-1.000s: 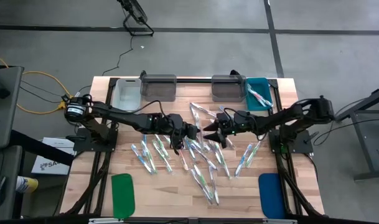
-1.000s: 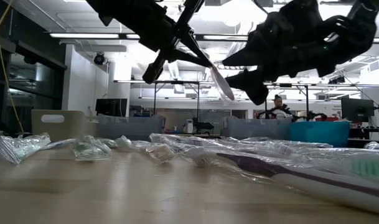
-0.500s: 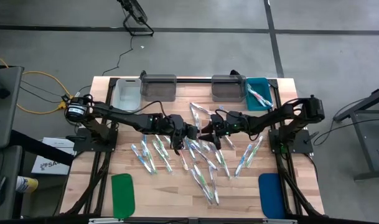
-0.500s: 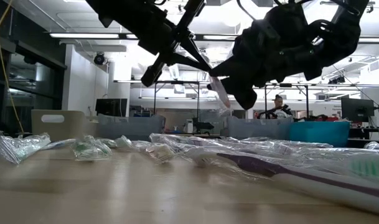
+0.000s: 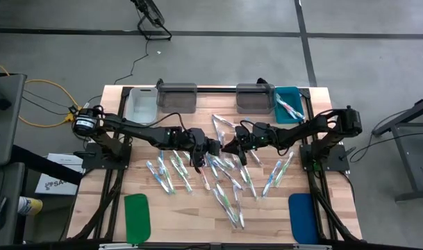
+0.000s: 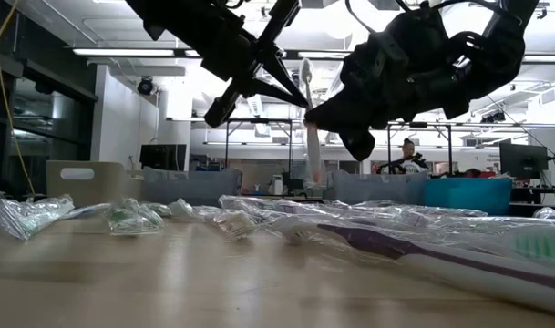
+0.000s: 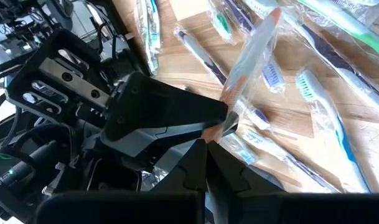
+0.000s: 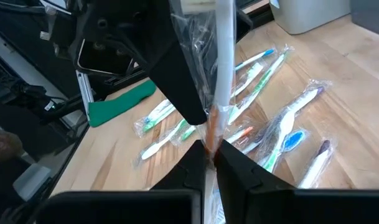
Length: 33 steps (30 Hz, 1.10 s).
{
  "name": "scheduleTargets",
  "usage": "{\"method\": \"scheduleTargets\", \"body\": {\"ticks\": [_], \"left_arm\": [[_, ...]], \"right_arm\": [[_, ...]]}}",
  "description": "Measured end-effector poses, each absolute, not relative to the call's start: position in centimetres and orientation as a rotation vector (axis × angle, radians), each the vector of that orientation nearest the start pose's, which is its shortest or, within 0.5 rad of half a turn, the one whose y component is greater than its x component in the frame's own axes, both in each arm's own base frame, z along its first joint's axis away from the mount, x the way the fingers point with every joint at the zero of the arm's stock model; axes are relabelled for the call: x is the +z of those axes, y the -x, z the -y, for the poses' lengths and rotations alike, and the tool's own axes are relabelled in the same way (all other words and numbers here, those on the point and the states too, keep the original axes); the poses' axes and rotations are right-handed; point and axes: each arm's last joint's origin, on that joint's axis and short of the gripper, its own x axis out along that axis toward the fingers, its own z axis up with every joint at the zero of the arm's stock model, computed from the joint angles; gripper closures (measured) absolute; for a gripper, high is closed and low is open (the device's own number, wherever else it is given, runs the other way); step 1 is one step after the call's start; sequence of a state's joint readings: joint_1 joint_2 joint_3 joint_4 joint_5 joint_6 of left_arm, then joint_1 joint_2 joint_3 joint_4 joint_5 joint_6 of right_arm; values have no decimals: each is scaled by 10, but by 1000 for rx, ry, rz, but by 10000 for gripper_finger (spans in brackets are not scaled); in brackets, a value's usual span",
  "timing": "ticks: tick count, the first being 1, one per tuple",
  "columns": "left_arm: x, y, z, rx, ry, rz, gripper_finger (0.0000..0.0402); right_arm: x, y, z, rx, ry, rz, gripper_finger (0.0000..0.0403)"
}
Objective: Pick & Place Toothbrushes
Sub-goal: Put the orange toothbrush into the blue bin
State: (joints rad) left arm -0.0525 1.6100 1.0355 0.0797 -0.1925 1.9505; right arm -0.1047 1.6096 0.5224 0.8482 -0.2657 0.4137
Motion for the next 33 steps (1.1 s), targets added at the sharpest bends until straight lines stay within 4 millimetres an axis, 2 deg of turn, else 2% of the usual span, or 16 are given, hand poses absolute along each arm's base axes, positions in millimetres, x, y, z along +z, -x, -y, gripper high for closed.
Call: {"method": "scheduleTargets", "body": {"ticks": [7,12,16,22,26,33], "left_arm": [[239,-353,11,-330,-1930,-539,396],[240,-351,8,-252,-1931,-642,365],[239,-349,5,-186,-1882,-746,348],[237,-347,4,-78,-1671,-793,346],[233,-345,3,-59,-1544,-813,346],[240,-331,-15,-97,-1271,-804,346]], "right_arm": [[154,-289,23,98,-467,-285,392],[155,-285,29,63,-499,-329,391],[161,-274,37,-41,-508,-392,392],[193,-240,57,-281,-506,-440,392],[220,-211,72,-519,-488,-524,392],[255,-177,95,-836,-459,-676,393]]}}
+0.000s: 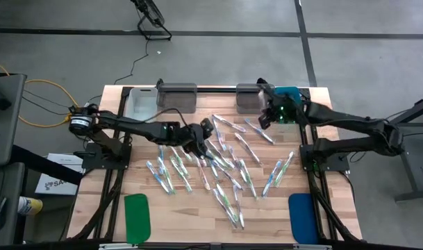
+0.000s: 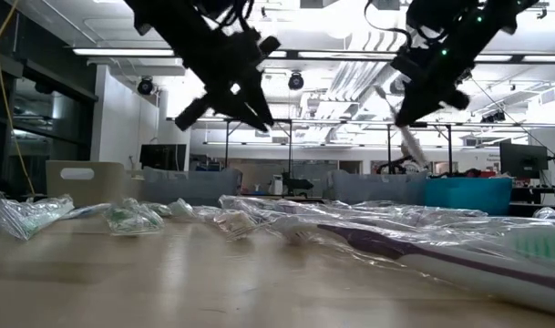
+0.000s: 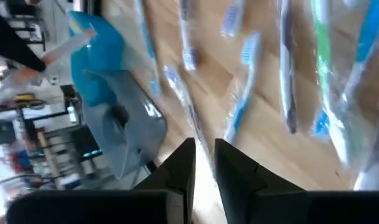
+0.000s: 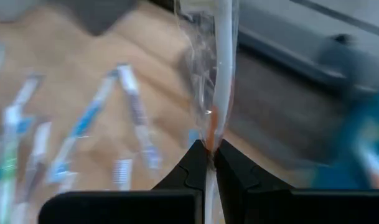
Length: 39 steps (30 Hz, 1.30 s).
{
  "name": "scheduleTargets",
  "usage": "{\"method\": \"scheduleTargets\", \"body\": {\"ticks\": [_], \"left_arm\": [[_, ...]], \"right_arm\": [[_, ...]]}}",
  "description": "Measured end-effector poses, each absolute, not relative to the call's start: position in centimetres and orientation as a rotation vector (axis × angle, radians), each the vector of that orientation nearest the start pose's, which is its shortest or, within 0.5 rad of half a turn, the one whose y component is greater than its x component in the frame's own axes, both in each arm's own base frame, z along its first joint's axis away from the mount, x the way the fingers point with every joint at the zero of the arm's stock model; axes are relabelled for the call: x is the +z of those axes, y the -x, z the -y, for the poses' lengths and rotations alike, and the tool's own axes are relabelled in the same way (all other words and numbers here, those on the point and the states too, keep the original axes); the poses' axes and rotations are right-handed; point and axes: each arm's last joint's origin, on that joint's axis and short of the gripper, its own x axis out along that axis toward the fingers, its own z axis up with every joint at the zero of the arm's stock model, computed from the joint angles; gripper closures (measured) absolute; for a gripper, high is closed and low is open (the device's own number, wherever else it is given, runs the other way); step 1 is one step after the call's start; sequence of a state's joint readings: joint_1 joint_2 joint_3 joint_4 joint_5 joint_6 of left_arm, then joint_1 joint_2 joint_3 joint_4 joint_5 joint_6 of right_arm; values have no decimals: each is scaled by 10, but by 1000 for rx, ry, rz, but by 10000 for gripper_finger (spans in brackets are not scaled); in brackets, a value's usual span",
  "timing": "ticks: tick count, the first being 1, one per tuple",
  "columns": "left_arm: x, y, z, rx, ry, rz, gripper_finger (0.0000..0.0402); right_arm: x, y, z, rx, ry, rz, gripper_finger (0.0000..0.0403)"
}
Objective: Pick & Place Toothbrushes
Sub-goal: Put the orange toothbrush into the blue bin
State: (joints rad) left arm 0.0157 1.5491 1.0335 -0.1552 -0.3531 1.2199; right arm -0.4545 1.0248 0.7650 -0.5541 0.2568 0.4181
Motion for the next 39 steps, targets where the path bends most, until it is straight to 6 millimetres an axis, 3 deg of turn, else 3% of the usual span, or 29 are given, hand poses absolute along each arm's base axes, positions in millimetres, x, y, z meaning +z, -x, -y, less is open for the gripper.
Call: {"method": "scheduleTargets", "body": {"ticks": [6,15,26,31,39], "left_arm": [[251,-317,-28,-150,-1123,-688,346],[241,-303,-29,-180,-1021,-568,346],[227,-298,-27,-199,-962,-552,346],[223,-297,-27,-212,-939,-563,346],[223,-296,-27,-221,-925,-564,346]], "right_arm": [[254,-158,114,-999,-468,-806,392],[247,-136,148,-1148,-482,-965,392],[249,-148,189,-1258,-487,-1265,392],[236,-155,202,-1271,-466,-1469,392],[212,-165,213,-1231,-461,-1597,392]]}}
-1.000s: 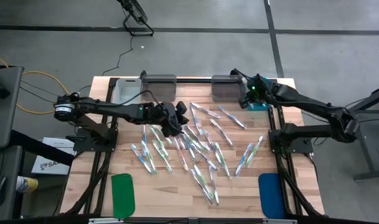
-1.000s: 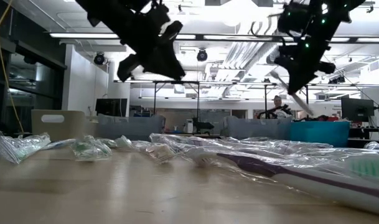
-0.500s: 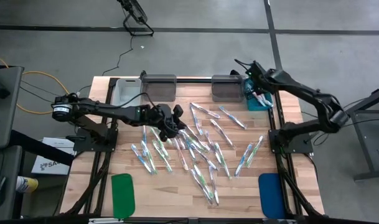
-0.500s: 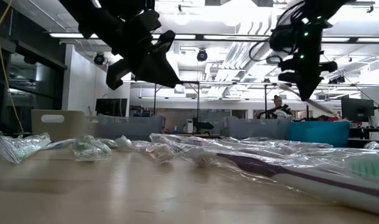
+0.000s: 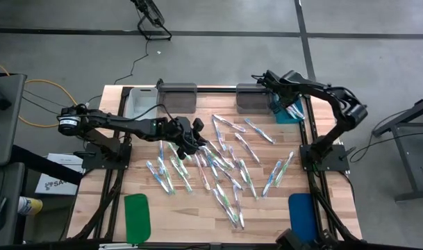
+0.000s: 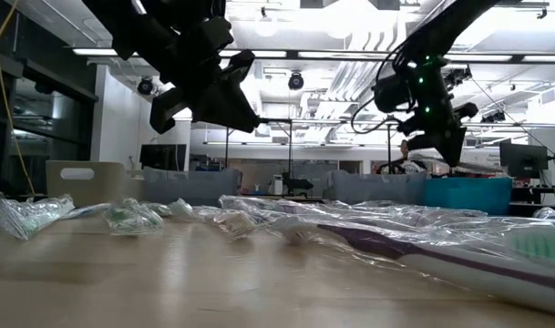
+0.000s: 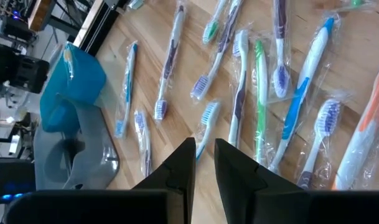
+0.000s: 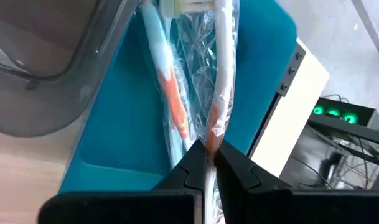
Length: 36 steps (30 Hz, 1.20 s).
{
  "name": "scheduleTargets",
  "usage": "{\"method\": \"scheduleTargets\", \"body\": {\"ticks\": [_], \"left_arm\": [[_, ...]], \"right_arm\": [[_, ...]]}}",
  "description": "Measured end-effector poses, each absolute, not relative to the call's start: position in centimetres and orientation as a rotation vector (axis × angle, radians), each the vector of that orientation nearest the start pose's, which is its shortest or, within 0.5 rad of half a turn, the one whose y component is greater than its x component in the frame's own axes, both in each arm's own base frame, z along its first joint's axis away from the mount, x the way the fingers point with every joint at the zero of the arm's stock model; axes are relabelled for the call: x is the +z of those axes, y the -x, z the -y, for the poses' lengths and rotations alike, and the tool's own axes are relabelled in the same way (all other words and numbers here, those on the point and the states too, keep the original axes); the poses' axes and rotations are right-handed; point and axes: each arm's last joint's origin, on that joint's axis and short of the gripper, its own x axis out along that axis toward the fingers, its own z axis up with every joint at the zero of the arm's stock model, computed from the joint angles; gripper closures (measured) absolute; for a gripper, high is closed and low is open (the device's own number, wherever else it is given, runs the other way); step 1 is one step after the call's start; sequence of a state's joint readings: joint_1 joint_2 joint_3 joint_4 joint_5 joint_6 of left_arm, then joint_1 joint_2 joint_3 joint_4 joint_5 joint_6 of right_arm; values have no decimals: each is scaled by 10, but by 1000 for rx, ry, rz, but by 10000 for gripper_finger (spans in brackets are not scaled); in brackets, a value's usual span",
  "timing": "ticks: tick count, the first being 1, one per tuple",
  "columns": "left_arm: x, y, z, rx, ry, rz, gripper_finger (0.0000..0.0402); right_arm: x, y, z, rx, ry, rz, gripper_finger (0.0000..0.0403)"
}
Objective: Pick & Place Toothbrushes
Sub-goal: Put the orange toothbrush into the blue bin
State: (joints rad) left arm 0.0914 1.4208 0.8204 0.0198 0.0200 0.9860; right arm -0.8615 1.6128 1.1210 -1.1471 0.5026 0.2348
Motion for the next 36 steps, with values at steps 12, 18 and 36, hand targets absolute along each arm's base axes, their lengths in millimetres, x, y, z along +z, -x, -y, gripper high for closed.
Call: {"method": "scheduleTargets", "body": {"ticks": [12,18,36], "left_arm": [[221,-295,-26,-234,-921,-587,346],[220,-295,-26,-235,-920,-589,346],[221,-295,-26,-231,-921,-584,346]], "right_arm": [[204,-162,225,-1267,-490,-1561,392],[203,-157,228,-1236,-543,-1566,392],[202,-139,238,-1114,-674,-1563,362]]}}
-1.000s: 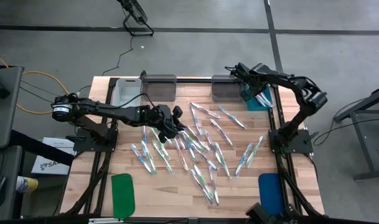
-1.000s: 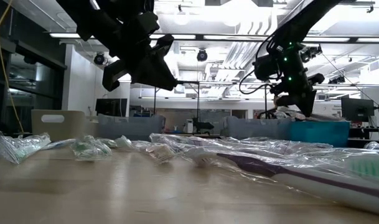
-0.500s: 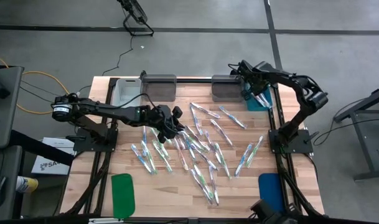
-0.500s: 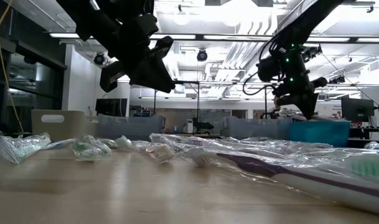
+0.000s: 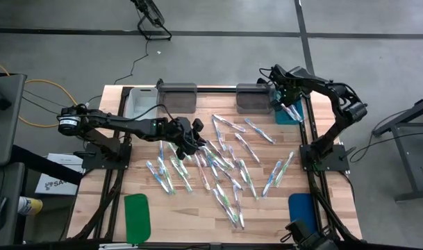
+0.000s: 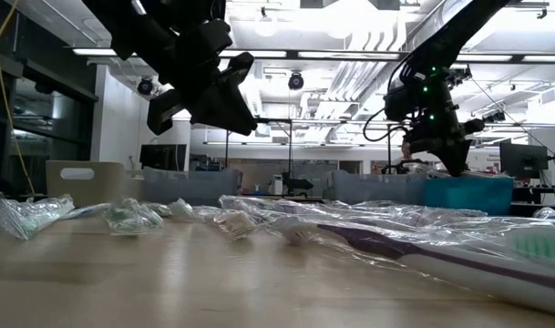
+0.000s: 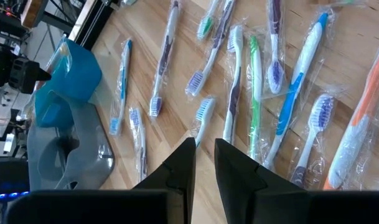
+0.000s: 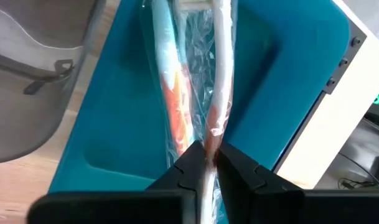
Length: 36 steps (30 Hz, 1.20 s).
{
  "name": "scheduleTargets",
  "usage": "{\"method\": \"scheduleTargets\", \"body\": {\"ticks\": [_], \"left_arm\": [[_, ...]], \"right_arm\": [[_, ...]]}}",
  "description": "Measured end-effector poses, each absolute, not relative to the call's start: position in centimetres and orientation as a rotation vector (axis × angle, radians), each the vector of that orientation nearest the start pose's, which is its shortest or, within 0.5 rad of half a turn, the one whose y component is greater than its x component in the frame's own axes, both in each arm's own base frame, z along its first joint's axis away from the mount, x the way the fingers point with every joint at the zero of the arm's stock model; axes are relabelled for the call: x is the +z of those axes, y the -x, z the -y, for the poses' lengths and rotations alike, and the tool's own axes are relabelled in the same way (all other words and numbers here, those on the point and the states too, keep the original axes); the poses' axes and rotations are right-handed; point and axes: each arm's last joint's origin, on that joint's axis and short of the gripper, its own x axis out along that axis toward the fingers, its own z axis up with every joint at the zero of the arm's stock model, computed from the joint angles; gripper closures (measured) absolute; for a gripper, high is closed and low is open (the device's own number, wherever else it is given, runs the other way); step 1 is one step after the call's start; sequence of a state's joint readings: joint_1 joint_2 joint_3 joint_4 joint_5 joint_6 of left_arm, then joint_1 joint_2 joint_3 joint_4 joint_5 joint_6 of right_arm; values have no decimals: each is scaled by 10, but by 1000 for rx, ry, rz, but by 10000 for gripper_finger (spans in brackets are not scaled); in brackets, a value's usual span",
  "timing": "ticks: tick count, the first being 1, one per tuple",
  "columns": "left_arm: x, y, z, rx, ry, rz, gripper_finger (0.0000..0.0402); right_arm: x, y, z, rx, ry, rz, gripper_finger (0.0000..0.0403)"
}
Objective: Pick & Place Toothbrushes
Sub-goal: Put the orange toothbrush into the blue bin
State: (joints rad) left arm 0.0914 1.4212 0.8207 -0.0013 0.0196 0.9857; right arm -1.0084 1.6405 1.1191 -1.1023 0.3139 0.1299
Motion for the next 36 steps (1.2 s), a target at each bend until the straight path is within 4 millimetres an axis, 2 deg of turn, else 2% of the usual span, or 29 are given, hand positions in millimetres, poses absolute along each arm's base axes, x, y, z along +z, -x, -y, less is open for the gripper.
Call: {"method": "scheduleTargets", "body": {"ticks": [12,16,21,28,36], "left_arm": [[222,-296,-27,-227,-923,-576,346],[222,-296,-27,-227,-922,-576,346],[221,-295,-27,-231,-922,-584,346],[219,-294,-26,-242,-919,-615,346],[209,-282,-25,-372,-944,-738,346]], "right_arm": [[204,-142,236,-1097,-677,-1538,277],[207,-142,236,-1107,-668,-1508,278],[217,-140,231,-1090,-685,-1471,304],[249,-143,208,-1032,-678,-1311,329],[282,-160,157,-908,-526,-1183,335]]}}
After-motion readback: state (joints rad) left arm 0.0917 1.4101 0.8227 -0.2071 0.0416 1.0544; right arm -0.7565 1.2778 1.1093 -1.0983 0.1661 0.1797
